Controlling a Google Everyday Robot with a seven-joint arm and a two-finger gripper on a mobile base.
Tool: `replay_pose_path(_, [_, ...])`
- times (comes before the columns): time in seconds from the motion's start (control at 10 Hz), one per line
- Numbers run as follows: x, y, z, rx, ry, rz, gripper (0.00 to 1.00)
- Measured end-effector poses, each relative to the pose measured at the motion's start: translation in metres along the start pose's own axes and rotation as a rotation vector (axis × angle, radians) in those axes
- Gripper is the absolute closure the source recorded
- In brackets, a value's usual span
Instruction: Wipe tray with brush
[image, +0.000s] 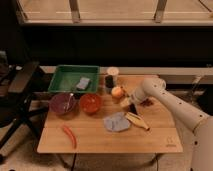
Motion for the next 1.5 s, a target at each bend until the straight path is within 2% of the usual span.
replay_pose_path(0.4, [0.003,0.004,0.003,-0.007,0.011,-0.002,0.98])
replay_pose_path(0.6, [0.014,0.007,0.004,-0.013,0.011,0.007,1.00])
replay_pose_path(0.7, [0.016,0.002,-0.002,-0.002,0.007,0.012,1.00])
replay_pose_path(0.9, [0.006,-0.006,-0.024,0.019,-0.024,0.036,1.00])
replay_pose_path(1.3, [-0.032,-0.030,-0.117,0.109,-0.097,0.065,1.00])
replay_pose_path(1.4, [-0.044,-0.035,-0.141,0.135,-0.128,0.067,1.00])
replay_pose_path(1.5, [-0.052,-0.037,-0.156,0.149,-0.150,0.066,1.00])
